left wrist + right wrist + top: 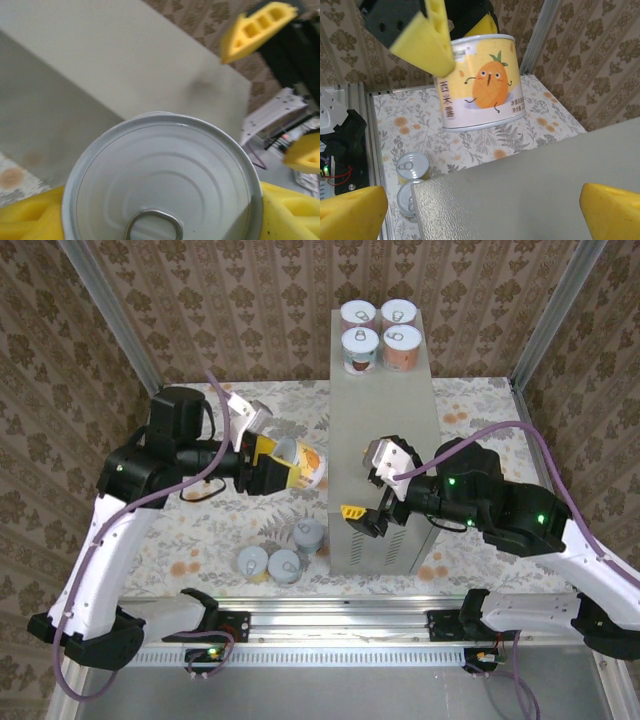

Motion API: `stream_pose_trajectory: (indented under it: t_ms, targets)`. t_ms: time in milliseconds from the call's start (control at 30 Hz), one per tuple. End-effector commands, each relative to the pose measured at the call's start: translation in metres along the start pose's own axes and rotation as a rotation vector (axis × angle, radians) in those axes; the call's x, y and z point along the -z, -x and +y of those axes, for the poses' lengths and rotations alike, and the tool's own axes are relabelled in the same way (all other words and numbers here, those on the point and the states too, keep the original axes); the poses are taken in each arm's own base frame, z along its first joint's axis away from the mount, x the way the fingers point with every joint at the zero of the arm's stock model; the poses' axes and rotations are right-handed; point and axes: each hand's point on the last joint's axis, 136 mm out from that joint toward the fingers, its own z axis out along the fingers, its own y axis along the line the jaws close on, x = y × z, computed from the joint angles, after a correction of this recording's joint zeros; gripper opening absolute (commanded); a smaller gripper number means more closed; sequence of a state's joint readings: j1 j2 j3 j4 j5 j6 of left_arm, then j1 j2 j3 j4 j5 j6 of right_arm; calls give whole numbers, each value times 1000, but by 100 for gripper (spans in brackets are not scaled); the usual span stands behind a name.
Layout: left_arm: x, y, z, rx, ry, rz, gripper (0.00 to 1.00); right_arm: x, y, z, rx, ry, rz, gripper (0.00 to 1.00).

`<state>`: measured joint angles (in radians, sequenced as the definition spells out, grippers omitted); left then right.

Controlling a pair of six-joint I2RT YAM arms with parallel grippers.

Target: Place and organize the canned foods onto the counter

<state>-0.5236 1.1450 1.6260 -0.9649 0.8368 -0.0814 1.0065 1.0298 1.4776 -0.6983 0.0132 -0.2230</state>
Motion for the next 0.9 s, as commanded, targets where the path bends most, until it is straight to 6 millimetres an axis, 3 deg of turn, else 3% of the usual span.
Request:
stream_pose_trajectory:
  t_ms: [0, 333, 867]
  targets:
    - [16, 19, -45, -127, -159, -74, 58, -9, 10, 8, 15, 42, -38, 100]
    - [12, 14, -60, -158, -222, -60, 58, -28, 22, 16, 27, 97, -53, 100]
    - [10, 11, -59, -161, -212, -62, 58, -58, 36, 18, -2, 119, -90, 100]
